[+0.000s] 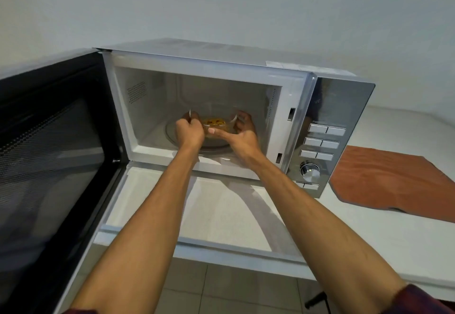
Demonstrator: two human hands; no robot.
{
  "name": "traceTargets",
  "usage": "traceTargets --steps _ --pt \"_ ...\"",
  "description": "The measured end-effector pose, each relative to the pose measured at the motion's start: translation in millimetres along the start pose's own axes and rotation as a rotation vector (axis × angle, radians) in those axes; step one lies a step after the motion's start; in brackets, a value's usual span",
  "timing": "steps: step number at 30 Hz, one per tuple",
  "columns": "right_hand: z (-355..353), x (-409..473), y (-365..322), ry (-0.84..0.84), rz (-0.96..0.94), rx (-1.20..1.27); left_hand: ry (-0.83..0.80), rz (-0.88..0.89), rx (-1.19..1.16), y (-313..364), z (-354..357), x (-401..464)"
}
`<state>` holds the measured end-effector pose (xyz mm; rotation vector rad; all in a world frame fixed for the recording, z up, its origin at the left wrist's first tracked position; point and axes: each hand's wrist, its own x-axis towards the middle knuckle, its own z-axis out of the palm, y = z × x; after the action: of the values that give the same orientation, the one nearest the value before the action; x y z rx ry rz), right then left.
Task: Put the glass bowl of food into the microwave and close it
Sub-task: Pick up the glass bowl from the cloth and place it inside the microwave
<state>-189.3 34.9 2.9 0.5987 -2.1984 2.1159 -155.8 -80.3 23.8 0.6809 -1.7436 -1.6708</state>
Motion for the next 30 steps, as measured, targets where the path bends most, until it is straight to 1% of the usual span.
traceTargets --steps 5,12,18,30 --pt "4.7 13.3 7.7 0.030 0.043 -0.019 0.011 -0.020 -0.015 -0.4 6.5 12.1" --pt "12.1 26.5 8.7 0.077 0.042 -0.098 0.006 -0.040 -0.029 -3.7 9.3 24.5" --pt "15.9 30.2 8.8 0.065 0.035 -0.149 -0.008 0.010 0.041 -9.1 8.9 31.2" --pt "18.8 30.1 7.1 0.069 0.072 -0.154 -0.040 0.016 0.171 -14.5 11.4 41.9"
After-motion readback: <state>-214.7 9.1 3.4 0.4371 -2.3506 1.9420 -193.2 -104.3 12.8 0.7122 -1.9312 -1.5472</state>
